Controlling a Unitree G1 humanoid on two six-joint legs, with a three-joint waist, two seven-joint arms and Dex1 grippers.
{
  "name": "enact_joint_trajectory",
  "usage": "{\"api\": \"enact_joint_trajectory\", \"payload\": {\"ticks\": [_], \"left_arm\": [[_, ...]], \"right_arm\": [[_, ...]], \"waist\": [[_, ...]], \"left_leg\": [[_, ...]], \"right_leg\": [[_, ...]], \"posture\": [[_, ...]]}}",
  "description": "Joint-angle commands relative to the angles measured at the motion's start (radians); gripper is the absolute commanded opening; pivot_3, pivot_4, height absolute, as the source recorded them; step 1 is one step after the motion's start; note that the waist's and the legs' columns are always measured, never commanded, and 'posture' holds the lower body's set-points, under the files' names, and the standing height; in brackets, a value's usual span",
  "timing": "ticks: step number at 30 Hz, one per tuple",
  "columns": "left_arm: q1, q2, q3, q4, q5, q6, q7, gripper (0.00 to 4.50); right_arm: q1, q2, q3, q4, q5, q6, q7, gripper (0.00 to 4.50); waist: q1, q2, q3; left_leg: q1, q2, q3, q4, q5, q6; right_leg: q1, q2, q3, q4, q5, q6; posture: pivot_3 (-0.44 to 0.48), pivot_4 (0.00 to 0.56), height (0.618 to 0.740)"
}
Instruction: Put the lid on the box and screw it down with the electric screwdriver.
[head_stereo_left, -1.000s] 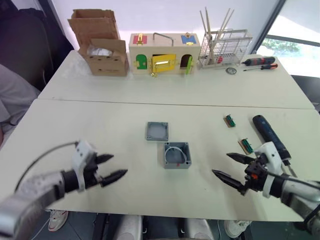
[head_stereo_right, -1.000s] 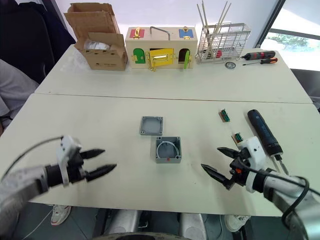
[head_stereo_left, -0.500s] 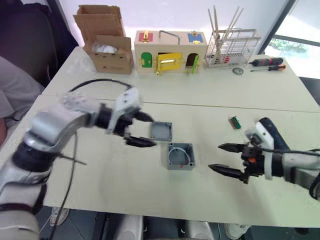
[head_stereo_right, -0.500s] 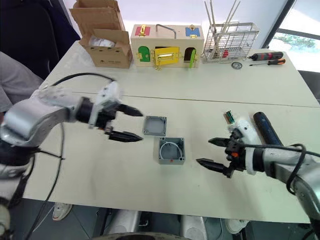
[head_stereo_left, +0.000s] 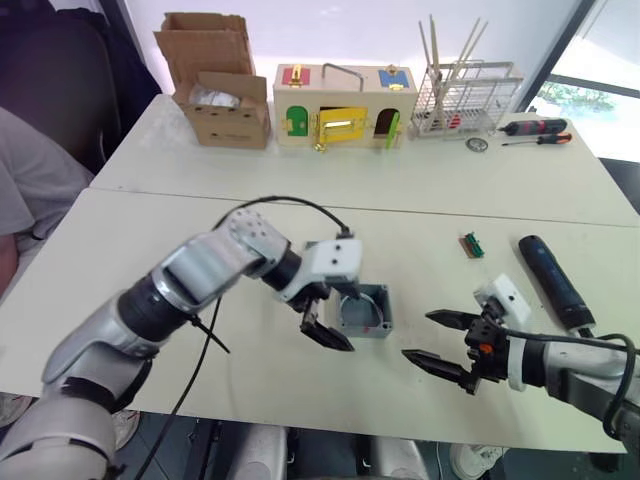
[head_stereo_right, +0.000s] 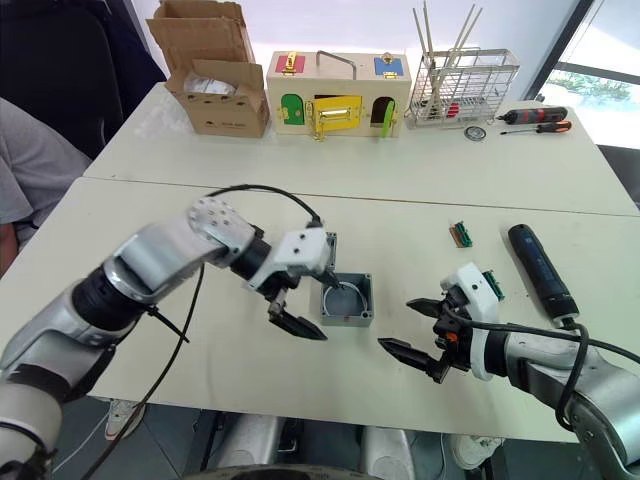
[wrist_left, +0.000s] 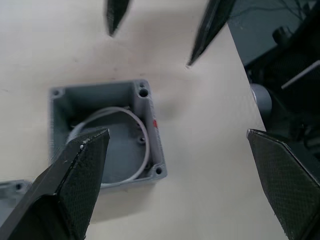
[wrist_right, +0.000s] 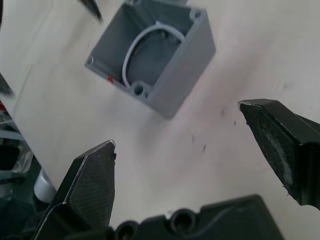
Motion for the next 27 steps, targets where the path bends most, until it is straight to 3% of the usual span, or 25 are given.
{"api": "enact_joint_trajectory", "payload": {"ticks": [1,8,9,11,18,23,27], "left_arm": [[-0.002,-0.05,-0.028,0.026,0.054,-0.031,0.023,4.5],[-0.011,-0.119,-0.076,0.097,0.127,-0.063,0.02,4.5],[-0.012,-0.129,-0.09,0.115,0.143,-0.072,0.019,4.25],[-0.012,-0.145,-0.109,0.146,0.173,-0.093,0.018,3.67],[-0.012,-0.16,-0.12,0.194,0.227,-0.163,-0.014,0.05],[-0.042,-0.178,-0.084,0.273,0.254,-0.3,-0.05,0.02],[-0.1,-0.19,-0.069,0.445,0.297,-0.57,-0.123,0.02]], "right_arm": [[-0.006,0.014,-0.008,-0.019,0.0,-0.015,-0.017,4.49],[0.003,0.019,-0.017,-0.024,-0.007,-0.015,-0.034,4.49],[0.008,0.019,-0.024,-0.025,-0.009,-0.016,-0.036,4.5],[0.016,0.022,-0.037,-0.027,-0.011,-0.017,-0.044,4.5],[0.035,0.038,-0.057,-0.04,-0.013,-0.024,-0.07,4.5],[0.05,0.052,-0.051,-0.054,-0.02,-0.026,-0.092,4.5],[0.067,0.063,-0.052,-0.065,-0.04,-0.033,-0.114,4.5]], "waist": [[0.003,0.0,0.0],[0.001,0.0,0.0],[0.001,0.0,0.0],[0.001,0.0,0.0],[0.002,0.0,0.0],[0.003,0.0,0.0],[0.002,0.0,0.0]], "left_leg": [[0.0,0.0,0.0,0.0,0.0,0.0],[0.0,0.0,-0.001,0.001,0.0,0.0],[0.0,0.0,-0.001,0.001,0.0,0.0],[0.0,0.0,-0.001,0.001,0.0,0.0],[0.0,0.0,-0.001,0.001,0.0,0.0],[0.0,0.0,-0.001,0.001,0.0,0.0],[0.0,-0.001,-0.001,0.001,0.0,0.0]], "right_leg": [[0.0,0.0,0.0,0.0,0.0,0.0],[0.0,0.0,0.0,0.001,0.0,0.0],[0.0,0.0,0.0,0.001,0.0,0.0],[0.0,0.0,0.0,0.001,0.0,0.0],[0.0,0.0,0.0,0.002,0.0,0.0],[0.001,0.0,0.0,0.002,0.0,0.0],[0.0,-0.001,0.0,0.002,0.0,0.0]], "posture": [[0.0,0.15,0.731],[0.0,0.15,0.731],[0.0,0.15,0.731],[0.0,0.15,0.731],[0.0,0.15,0.731],[0.0,0.15,0.731],[0.0,0.15,0.731]]}}
